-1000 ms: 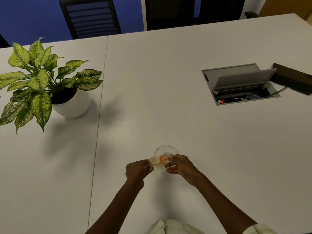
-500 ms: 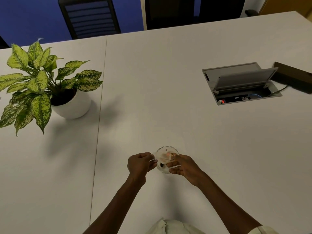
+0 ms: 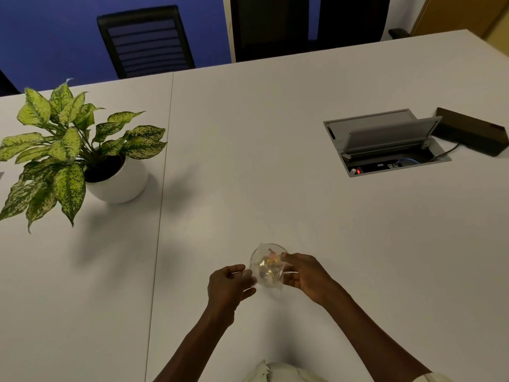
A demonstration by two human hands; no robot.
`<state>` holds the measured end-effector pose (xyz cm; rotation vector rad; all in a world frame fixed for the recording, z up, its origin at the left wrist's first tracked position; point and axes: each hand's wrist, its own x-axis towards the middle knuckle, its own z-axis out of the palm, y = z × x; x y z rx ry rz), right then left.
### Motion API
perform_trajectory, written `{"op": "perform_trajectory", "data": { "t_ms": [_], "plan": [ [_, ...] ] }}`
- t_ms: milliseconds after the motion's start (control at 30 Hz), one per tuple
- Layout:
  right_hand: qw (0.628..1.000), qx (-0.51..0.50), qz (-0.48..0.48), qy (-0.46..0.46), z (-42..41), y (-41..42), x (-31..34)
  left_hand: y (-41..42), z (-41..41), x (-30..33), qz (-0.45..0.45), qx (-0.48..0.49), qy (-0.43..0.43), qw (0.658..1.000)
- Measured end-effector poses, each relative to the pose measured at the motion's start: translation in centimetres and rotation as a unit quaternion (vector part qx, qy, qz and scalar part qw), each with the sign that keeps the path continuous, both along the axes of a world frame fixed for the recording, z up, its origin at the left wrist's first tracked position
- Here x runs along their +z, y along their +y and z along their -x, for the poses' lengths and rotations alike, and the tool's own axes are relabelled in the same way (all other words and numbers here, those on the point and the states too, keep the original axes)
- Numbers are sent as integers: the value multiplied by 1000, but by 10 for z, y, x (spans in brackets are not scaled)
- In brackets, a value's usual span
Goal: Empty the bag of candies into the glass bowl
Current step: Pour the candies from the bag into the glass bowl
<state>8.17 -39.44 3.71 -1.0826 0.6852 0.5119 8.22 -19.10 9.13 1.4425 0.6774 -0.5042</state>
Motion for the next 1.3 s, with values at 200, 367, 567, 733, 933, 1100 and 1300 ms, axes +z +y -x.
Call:
{"op": "perform_trajectory", "data": {
  "t_ms": [200,367,567,733,933,1100,1300],
  "plan": [
    [988,43,130,-67,-7,3,21,18,12,-2,19,19,7,1000],
    [967,77,204,-133,-15,4,31,31,13,-4,45,-17,-3,999],
    [955,109,187,-203,-20,10,46,34,6,13,-7,-148,-33,988],
    [947,157,158,-232,-21,17,55,22,-15,32,55,-129,-96,985],
    [970,146,81,-179,-15,26,57,6,-21,28,117,8,-98,988],
    [967,123,153,-161,-6,29,54,5,-20,26,138,98,-92,981],
    [975,123,96,-161,-3,37,60,10,-19,18,167,118,-65,977]
  ]
}}
